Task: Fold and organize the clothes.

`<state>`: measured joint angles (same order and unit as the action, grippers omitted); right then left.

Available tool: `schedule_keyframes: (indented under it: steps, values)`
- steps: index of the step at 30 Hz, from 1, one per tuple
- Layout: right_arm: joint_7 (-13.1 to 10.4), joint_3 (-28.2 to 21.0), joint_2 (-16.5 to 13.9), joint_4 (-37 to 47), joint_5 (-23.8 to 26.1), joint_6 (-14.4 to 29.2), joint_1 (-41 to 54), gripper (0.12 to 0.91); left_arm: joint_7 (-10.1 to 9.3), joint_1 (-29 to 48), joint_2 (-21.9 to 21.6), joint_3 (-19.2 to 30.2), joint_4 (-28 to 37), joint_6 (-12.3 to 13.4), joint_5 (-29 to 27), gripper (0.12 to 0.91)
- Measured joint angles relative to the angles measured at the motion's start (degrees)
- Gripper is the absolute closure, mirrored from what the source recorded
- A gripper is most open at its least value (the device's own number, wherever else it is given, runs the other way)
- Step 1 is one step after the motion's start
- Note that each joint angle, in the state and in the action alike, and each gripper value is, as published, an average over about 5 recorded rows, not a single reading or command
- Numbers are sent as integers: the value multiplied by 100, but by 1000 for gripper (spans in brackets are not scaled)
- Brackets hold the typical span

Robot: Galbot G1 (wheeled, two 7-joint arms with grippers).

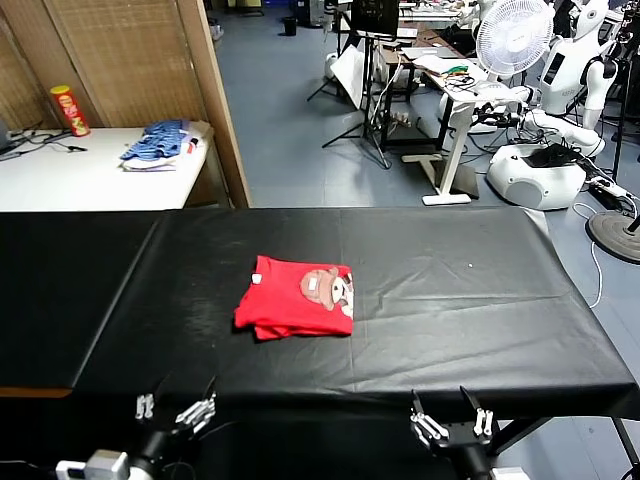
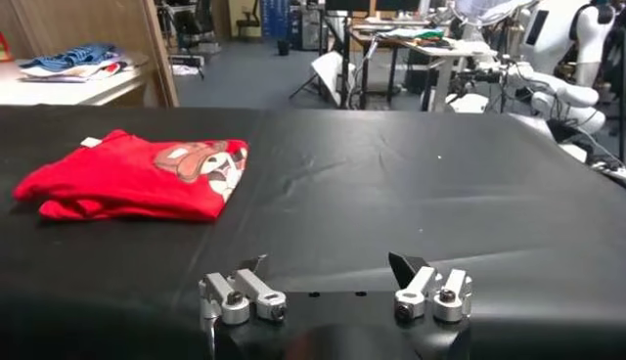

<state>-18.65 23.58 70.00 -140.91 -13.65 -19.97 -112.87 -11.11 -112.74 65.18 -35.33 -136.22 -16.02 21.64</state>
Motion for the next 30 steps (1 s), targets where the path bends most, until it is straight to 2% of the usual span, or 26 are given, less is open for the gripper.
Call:
schedule_keyframes:
  steps: [30]
  values:
    - [91,-23,-8,64,139,35,21,227,18,-64,-7,-29,-197,-175,135,232]
